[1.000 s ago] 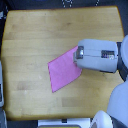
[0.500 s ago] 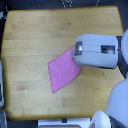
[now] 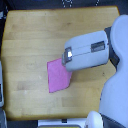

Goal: Folding a cloth

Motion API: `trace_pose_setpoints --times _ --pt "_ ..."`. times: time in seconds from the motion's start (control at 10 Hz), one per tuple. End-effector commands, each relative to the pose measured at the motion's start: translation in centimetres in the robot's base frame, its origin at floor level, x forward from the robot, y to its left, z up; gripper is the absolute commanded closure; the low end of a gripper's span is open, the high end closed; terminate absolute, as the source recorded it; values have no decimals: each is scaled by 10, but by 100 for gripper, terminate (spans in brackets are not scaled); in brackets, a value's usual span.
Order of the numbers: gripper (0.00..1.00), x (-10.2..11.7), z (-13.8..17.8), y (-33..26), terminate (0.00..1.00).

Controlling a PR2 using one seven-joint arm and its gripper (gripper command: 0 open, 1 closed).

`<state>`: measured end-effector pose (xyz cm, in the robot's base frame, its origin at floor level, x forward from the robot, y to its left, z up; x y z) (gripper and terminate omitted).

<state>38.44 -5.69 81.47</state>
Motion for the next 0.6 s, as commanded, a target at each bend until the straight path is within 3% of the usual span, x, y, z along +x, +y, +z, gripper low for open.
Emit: trace_pose_setpoints --times 0.0,0.2,0.5 --pt "100 -59 3 93 0" --pt "100 -71 5 127 0" --pt "100 -69 -13 158 0"
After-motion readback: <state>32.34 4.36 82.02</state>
